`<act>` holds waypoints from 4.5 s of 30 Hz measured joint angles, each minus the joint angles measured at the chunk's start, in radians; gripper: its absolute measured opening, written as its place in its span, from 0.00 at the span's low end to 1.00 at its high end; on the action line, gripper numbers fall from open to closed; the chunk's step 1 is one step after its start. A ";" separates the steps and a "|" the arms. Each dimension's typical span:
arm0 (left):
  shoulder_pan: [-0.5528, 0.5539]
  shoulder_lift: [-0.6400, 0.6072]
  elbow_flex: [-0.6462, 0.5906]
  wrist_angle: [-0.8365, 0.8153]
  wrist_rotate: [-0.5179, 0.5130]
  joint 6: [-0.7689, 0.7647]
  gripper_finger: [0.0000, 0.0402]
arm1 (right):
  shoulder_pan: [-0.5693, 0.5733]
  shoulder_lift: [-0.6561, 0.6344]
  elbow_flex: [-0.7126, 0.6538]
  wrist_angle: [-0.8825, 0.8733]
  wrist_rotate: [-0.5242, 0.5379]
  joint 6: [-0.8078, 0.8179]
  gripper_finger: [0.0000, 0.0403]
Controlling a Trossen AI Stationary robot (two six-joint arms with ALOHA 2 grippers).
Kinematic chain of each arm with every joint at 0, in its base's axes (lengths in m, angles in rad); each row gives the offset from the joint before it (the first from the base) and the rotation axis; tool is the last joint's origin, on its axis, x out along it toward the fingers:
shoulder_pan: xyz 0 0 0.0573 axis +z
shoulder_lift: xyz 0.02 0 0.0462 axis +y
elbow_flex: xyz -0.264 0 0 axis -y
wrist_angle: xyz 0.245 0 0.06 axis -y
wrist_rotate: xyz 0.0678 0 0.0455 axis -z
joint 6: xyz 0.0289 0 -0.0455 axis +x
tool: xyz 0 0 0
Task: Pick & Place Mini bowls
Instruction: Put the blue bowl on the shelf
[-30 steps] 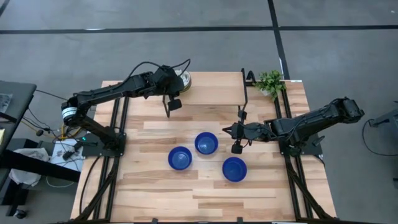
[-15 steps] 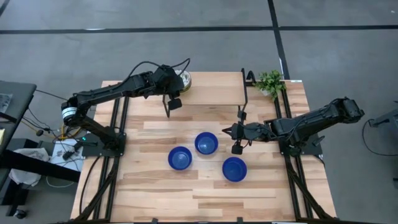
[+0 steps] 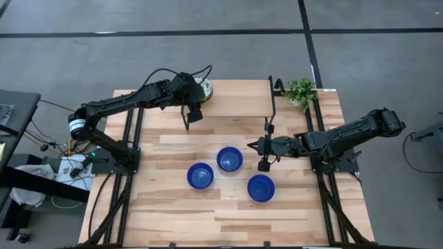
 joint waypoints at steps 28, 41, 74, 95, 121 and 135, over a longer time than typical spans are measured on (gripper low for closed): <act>-0.032 -0.215 -0.011 -0.045 0.118 -0.232 0.40 | 0.001 0.000 0.000 -0.002 -0.029 0.000 0.00; -0.286 -0.417 -0.369 0.169 0.084 -0.399 0.34 | 0.000 0.000 0.000 0.006 -0.028 0.026 0.00; -0.704 -0.141 -0.982 1.205 -0.040 -0.481 0.26 | 0.001 0.000 0.000 -0.090 -0.387 0.132 0.00; -0.713 -0.109 -0.982 1.217 0.043 -0.528 0.26 | 0.000 0.000 0.000 -0.259 -0.268 0.383 0.06; -0.735 -0.109 -0.981 1.239 0.045 -0.527 0.26 | -0.156 0.294 0.001 0.190 -0.184 0.166 0.15; -0.735 -0.109 -0.981 1.268 0.043 -0.532 0.26 | -0.175 0.332 0.001 0.235 -0.185 0.183 0.15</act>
